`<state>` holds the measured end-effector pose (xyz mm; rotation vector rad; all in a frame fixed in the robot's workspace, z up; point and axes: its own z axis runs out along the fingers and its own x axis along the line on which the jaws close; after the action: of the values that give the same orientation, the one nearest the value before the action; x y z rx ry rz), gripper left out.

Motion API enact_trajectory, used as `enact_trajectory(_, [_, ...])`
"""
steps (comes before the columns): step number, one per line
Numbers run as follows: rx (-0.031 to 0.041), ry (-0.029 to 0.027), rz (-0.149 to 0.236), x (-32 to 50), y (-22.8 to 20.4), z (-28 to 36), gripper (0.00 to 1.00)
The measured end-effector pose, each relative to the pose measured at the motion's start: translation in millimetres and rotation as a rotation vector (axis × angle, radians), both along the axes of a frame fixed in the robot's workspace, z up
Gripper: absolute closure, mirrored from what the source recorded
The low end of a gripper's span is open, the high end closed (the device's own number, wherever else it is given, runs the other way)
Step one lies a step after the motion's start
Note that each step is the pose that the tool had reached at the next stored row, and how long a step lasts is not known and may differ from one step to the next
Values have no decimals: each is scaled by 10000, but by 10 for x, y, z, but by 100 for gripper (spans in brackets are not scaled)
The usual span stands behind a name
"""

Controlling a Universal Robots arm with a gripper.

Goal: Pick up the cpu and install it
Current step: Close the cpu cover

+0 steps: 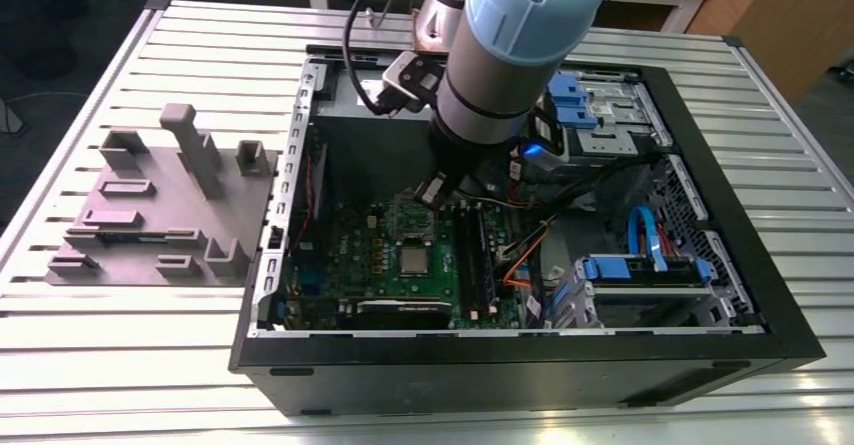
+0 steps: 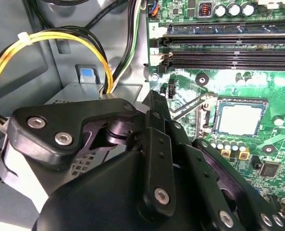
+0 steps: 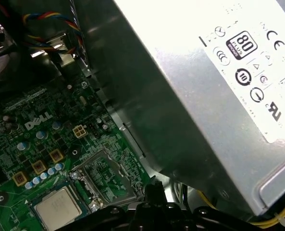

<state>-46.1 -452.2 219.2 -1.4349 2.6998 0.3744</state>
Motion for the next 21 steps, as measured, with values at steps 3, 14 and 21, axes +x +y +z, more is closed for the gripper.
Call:
enact_trajectory(3, [2, 0, 0, 0, -3, 25, 89])
enact_trajectory(14, [-24, -1, 0, -1, -3, 92, 89])
enact_trajectory(21, [-29, -1, 15, -10, -3, 120, 89])
